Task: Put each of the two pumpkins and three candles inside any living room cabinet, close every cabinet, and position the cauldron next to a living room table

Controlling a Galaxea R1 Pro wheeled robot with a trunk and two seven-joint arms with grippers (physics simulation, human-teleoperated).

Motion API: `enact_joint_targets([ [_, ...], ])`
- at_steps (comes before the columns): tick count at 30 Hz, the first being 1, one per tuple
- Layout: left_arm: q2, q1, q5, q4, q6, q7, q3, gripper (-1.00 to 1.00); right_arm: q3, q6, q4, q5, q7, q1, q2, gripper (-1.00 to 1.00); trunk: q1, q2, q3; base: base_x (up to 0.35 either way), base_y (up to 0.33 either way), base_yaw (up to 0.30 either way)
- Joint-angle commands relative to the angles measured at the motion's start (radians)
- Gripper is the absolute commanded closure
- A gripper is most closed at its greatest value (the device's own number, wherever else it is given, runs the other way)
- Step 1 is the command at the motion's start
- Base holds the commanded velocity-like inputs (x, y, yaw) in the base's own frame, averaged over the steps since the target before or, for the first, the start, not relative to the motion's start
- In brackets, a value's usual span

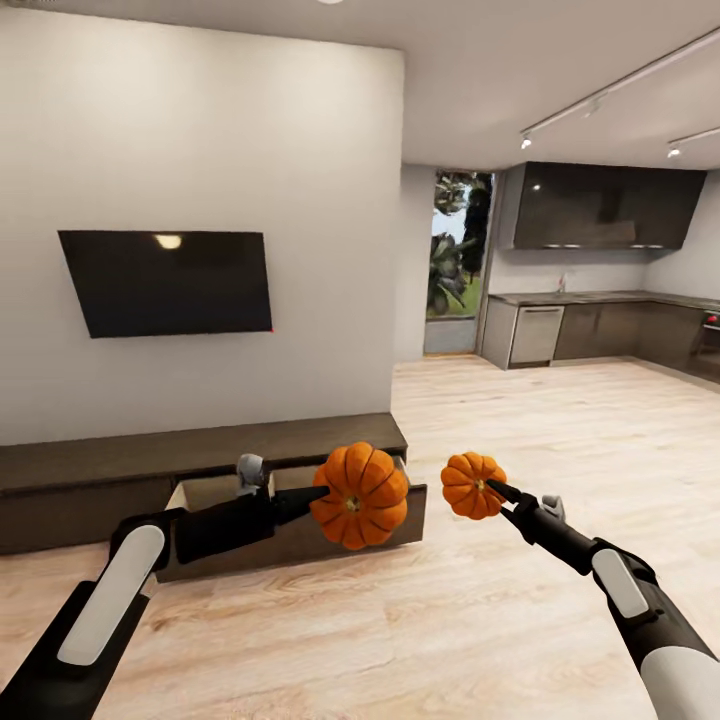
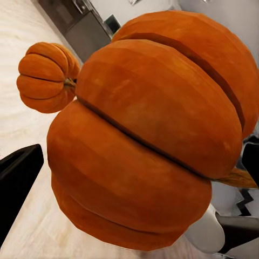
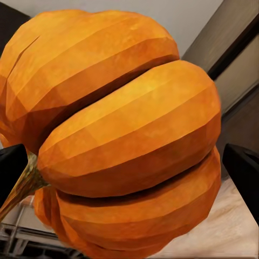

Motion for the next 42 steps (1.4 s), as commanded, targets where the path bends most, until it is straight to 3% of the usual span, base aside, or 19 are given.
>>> enact_joint_targets([
  [1, 0.0, -0.001, -0.005, 0.0, 0.002, -0.008, 0.0, 1.0, -0.002, 0.007, 0.0, -0.006, 0.001, -0.001, 0.0, 1.0, 0.0, -0.001, -0.002, 0.0, -0.285, 0.206],
  [16, 0.0, -0.001, -0.005, 0.002, 0.002, -0.008, 0.001, 1.0, -0.004, 0.005, 0.0, -0.014, 0.009, 0.0, 0.0, 1.0, 0.0, -0.001, -0.009, 0.028, -0.26, 0.074],
  [32, 0.0, -0.001, -0.005, 0.002, 0.002, -0.008, 0.001, 1.0, -0.004, 0.004, 0.0, -0.015, 0.003, 0.0, 0.0, 1.0, 0.0, -0.001, -0.006, 0.251, -0.015, 0.006],
  [42, 0.0, -0.001, -0.005, 0.002, 0.002, -0.008, 0.001, 1.0, -0.003, 0.004, 0.0, -0.015, 0.002, 0.0, 0.0, 1.0, 0.0, -0.001, 0.001, 0.277, 0.0, 0.214],
])
